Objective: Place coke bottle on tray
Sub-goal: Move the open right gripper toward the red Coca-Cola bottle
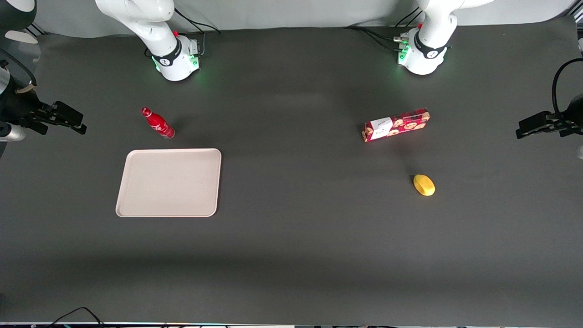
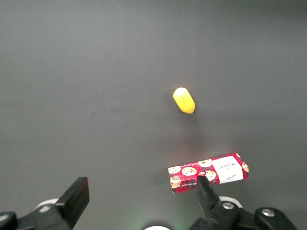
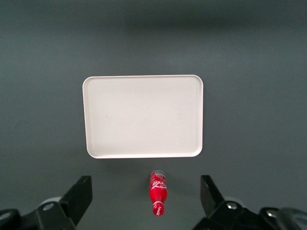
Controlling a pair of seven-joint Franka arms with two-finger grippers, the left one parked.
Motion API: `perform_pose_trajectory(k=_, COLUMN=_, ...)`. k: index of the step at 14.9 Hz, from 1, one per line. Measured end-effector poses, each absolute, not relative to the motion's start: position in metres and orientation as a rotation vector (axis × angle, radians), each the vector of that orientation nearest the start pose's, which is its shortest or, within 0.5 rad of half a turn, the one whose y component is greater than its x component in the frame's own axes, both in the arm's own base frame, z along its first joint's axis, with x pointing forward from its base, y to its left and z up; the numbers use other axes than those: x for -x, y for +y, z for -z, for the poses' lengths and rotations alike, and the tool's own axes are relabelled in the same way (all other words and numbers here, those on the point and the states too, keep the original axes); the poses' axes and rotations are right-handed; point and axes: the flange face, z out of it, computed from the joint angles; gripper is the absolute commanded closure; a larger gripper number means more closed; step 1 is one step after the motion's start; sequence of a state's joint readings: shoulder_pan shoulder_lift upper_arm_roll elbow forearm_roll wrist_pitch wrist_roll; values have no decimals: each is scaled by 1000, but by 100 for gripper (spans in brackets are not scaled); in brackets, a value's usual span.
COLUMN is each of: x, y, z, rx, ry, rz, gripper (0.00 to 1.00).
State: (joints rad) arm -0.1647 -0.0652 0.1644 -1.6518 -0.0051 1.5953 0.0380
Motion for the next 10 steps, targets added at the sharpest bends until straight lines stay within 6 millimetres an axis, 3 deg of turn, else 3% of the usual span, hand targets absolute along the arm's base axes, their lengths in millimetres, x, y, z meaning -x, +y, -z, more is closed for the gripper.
perform_pose_trajectory(k=7, x=-535, y=5, z=-617, rx=3157, ry=54, rz=-13, gripper=0)
perform_pose_trajectory(k=10, x=-529, y=13, z=-593, rx=3161, ry=32, rz=-92, gripper=0)
